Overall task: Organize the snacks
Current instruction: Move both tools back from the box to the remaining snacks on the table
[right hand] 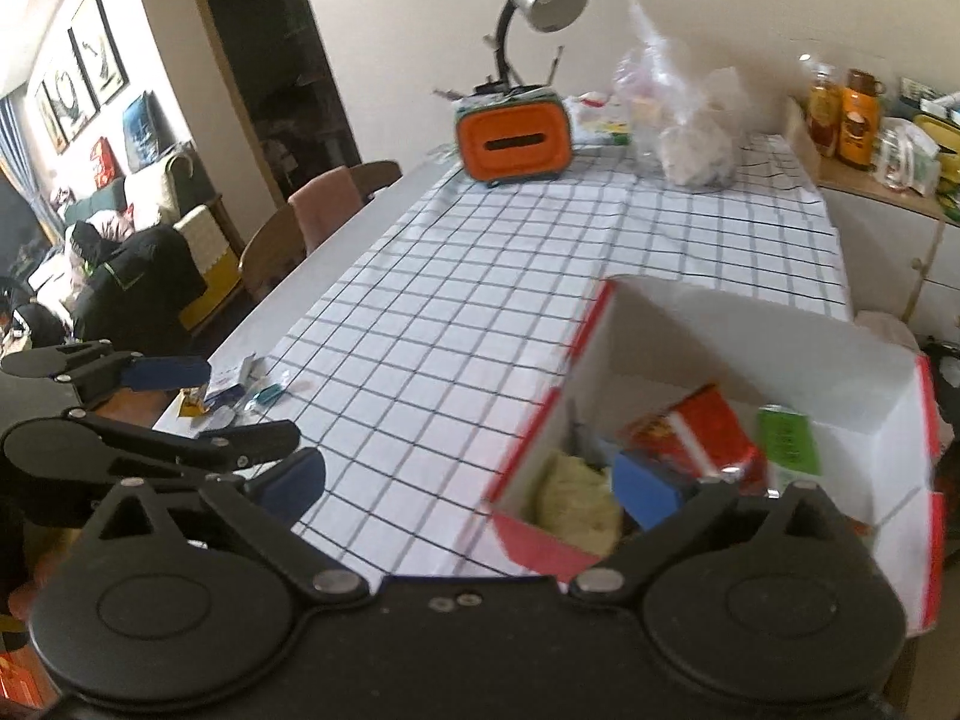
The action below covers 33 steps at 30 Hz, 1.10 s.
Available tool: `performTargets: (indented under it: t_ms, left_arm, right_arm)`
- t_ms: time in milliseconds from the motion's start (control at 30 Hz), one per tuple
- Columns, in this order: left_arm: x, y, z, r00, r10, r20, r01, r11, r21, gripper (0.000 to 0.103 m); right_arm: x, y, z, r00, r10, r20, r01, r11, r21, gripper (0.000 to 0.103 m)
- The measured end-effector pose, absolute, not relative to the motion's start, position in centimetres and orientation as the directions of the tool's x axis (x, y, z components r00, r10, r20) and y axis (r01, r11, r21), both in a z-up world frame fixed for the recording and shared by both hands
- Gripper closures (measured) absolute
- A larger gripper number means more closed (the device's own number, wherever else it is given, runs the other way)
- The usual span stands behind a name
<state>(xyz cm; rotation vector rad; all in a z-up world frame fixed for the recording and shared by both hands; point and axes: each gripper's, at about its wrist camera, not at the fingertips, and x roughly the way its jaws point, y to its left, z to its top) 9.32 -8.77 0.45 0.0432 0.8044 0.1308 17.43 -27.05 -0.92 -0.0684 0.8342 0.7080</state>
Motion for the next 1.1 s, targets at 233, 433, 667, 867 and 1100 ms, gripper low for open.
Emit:
performTargets:
  t_ms: [233, 433, 667, 867, 1100]
  left_arm:
    - [7.3, -2.2, -0.7, 0.665, 0.165, -0.728, -0.14, 0.986, 0.095, 0.017]
    - [6.1, 2.8, -2.1, 0.657, 0.19, -0.729, -0.166, 0.98, 0.107, 0.017]
    - [6.9, 7.0, -4.9, 0.667, 0.171, -0.725, -0.122, 0.985, 0.121, 0.017]
    - [9.7, 9.3, -7.8, 0.663, 0.135, -0.736, -0.057, 0.99, 0.13, 0.017]
    - [13.5, 11.0, -10.4, 0.613, 0.066, -0.787, -0.002, 0.997, 0.082, 0.044]
  right_arm:
    - [17.2, -21.5, -2.1, 0.44, 0.541, -0.717, -0.601, 0.771, 0.212, 0.001]
    - [17.2, -16.5, -3.3, 0.423, 0.53, -0.735, -0.6, 0.772, 0.211, 0.001]
    - [17.6, -12.0, -4.4, 0.404, 0.509, -0.76, -0.59, 0.78, 0.209, 0.002]
    - [17.9, -10.2, -5.5, 0.392, 0.489, -0.78, -0.58, 0.789, 0.203, 0.002]
    - [18.5, -9.9, -6.9, 0.379, 0.462, -0.802, -0.541, 0.814, 0.214, 0.003]
